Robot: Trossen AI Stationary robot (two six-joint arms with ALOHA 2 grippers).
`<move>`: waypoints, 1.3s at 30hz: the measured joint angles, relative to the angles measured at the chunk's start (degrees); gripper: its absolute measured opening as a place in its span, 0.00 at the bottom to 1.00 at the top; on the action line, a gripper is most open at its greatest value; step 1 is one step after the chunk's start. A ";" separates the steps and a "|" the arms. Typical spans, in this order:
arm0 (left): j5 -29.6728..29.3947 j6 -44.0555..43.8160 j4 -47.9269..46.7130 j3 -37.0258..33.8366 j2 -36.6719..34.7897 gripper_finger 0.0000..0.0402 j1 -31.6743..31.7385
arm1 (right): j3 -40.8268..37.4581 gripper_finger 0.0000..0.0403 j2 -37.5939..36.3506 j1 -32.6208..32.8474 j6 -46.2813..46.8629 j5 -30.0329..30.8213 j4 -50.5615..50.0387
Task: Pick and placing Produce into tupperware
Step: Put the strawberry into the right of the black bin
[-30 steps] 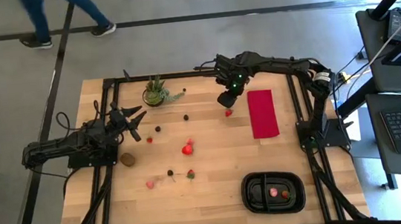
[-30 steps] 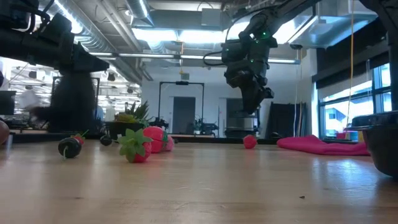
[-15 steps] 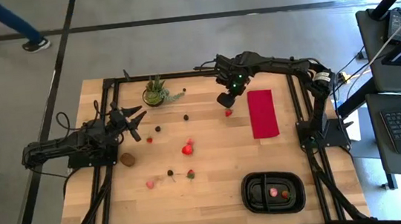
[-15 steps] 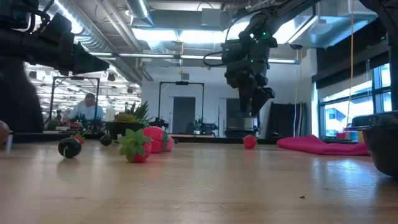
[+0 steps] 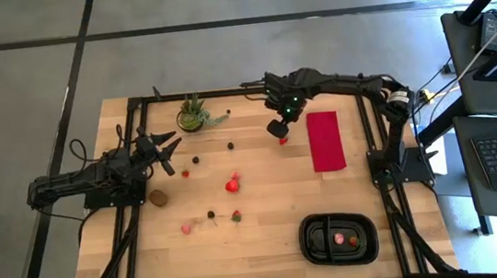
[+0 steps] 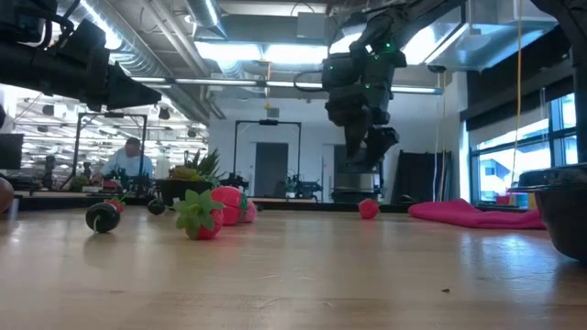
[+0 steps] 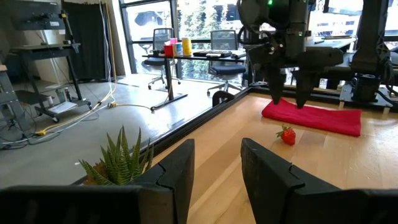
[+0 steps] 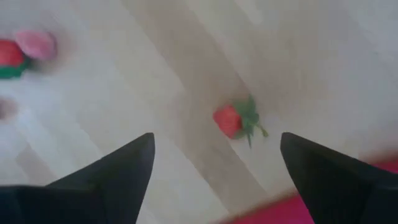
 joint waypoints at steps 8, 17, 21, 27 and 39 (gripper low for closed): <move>1.73 -1.90 1.49 -0.07 -0.02 0.31 0.02 | 0.00 0.86 0.00 1.82 -0.06 3.56 3.49; 13.88 -0.13 1.25 -0.07 -0.02 0.31 0.00 | 0.00 0.86 0.00 4.58 -7.34 5.26 4.22; 13.86 -0.09 1.25 -0.07 -0.02 0.31 0.00 | 0.02 0.86 0.00 5.10 -9.14 7.33 5.76; 13.86 -0.09 1.27 -0.07 0.00 0.31 0.00 | 0.02 0.86 0.00 5.05 -7.74 7.41 9.14; 13.86 -0.02 1.29 -0.07 -0.01 0.31 0.01 | 0.02 0.86 0.00 5.05 -7.79 8.27 9.06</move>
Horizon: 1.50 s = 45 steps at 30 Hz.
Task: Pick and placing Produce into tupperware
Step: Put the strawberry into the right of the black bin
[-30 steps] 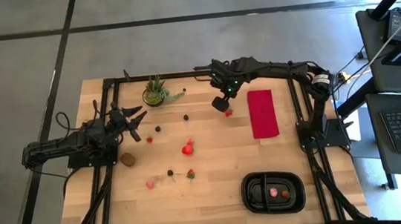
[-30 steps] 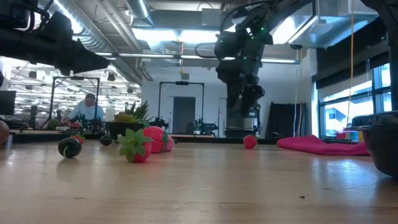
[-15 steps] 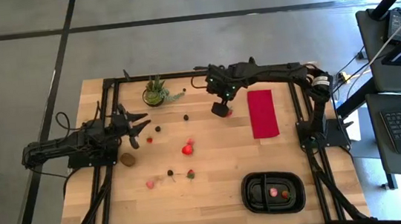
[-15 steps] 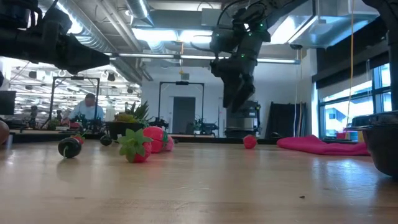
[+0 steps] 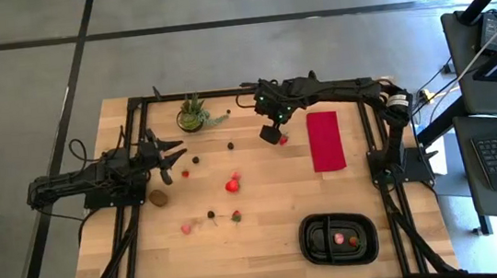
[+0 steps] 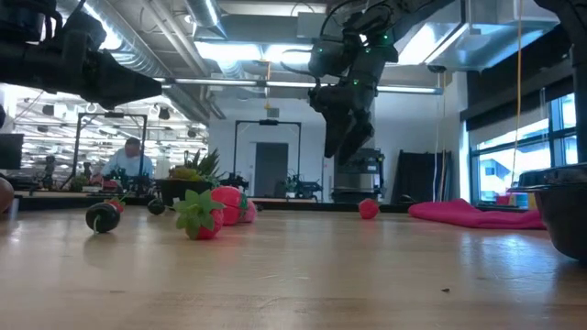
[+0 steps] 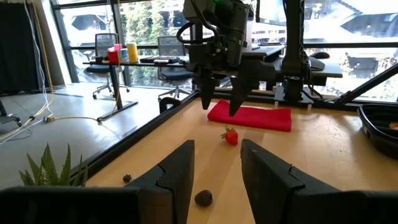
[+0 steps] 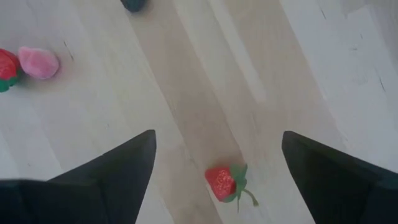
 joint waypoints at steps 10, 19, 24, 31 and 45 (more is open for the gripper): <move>-0.02 0.03 0.00 0.00 0.00 0.31 -0.01 | 0.00 0.86 -0.02 0.00 -2.83 0.10 -4.89; -0.07 0.02 0.02 0.02 0.01 0.31 0.01 | 0.00 0.84 2.50 0.13 -0.59 0.07 -8.34; -0.06 0.02 -0.02 0.02 0.00 0.31 0.00 | 0.00 0.84 5.78 1.18 -7.34 0.18 -8.65; -0.09 0.02 0.00 0.02 -0.01 0.31 0.01 | 0.00 0.84 6.95 2.08 -16.78 4.49 -8.73; -0.09 0.02 -0.02 0.04 0.01 0.31 0.01 | 0.00 0.84 6.95 2.21 -22.90 4.52 -8.54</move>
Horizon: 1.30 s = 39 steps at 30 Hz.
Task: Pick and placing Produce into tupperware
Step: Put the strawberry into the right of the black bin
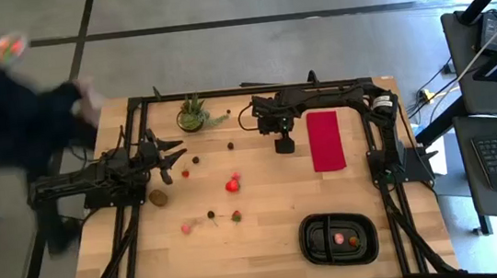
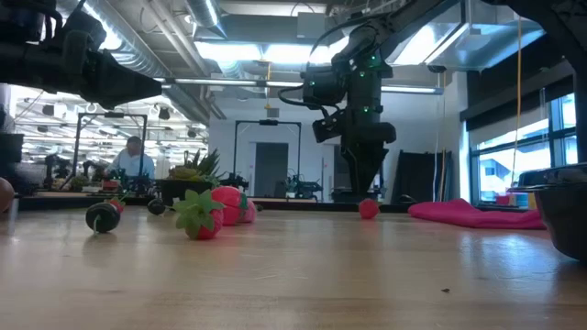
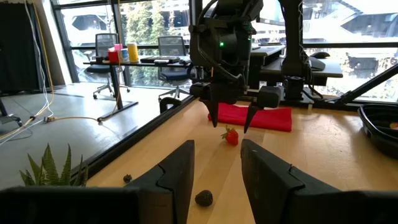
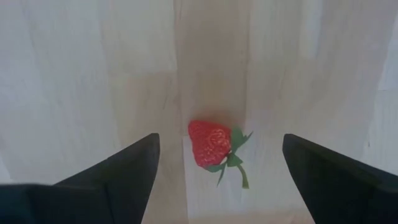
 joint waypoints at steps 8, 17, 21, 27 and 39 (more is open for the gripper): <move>0.00 0.00 -0.01 0.04 -0.01 0.31 -0.02 | 0.00 0.84 0.38 0.00 1.82 0.00 0.38; 0.00 -0.02 -0.04 0.04 0.00 0.31 -0.02 | 0.00 0.84 2.93 0.22 1.99 2.64 0.11; 0.00 -0.02 -0.04 0.04 -0.02 0.31 -0.02 | 0.00 0.84 4.34 0.22 1.97 3.06 -0.28; 0.00 -0.02 -0.04 0.04 -0.01 0.31 0.00 | 0.00 0.83 5.35 0.22 2.06 3.06 -0.29; 0.00 0.00 -0.04 0.04 -0.02 0.31 0.00 | 0.00 0.63 5.35 0.22 2.29 3.02 -0.53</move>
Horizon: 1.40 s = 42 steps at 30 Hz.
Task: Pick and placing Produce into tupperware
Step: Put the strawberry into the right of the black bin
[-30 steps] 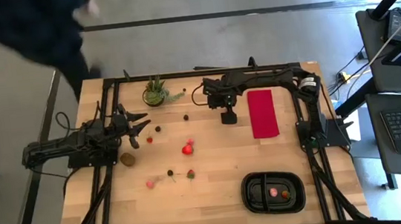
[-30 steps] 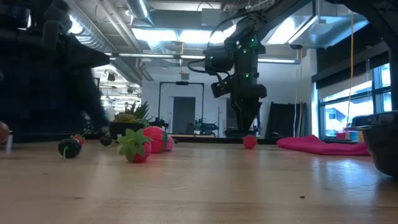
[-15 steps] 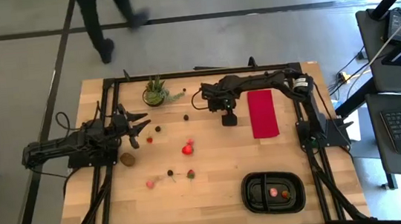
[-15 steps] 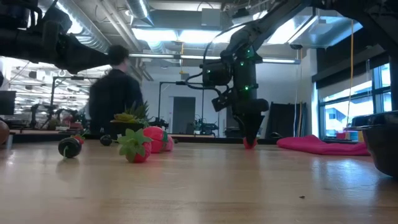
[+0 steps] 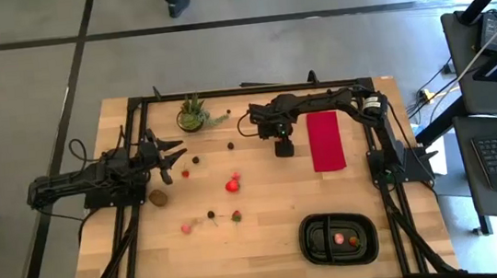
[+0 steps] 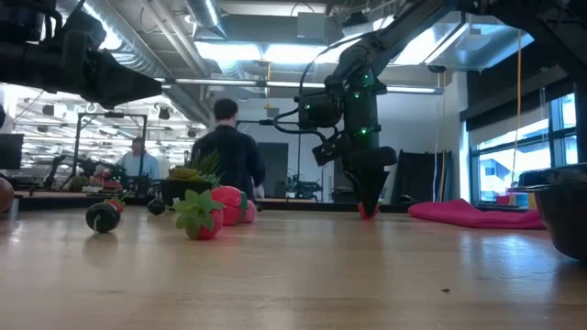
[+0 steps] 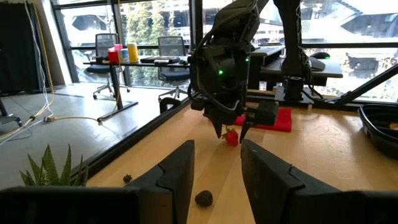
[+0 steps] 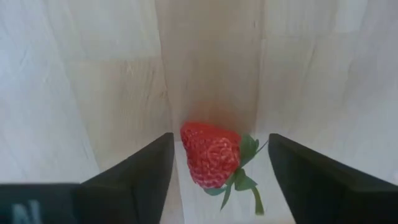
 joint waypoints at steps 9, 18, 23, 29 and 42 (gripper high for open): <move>0.02 -0.02 0.00 0.00 0.00 0.31 -0.02 | 0.00 0.54 0.96 0.00 0.79 -0.10 -0.72; 0.02 -0.02 0.02 0.00 0.01 0.31 0.00 | 0.11 0.46 1.66 0.04 1.47 -0.33 -0.84; 0.02 -0.02 0.02 0.00 0.00 0.31 -0.02 | 0.13 0.35 1.70 0.06 1.62 -0.53 -1.31; 0.02 0.00 0.02 0.00 0.00 0.31 -0.02 | 0.13 0.34 1.73 0.04 3.36 -0.68 -1.87; 0.00 -0.02 0.02 -0.02 0.00 0.31 0.00 | 5.20 0.34 1.82 1.15 13.80 -9.35 -14.29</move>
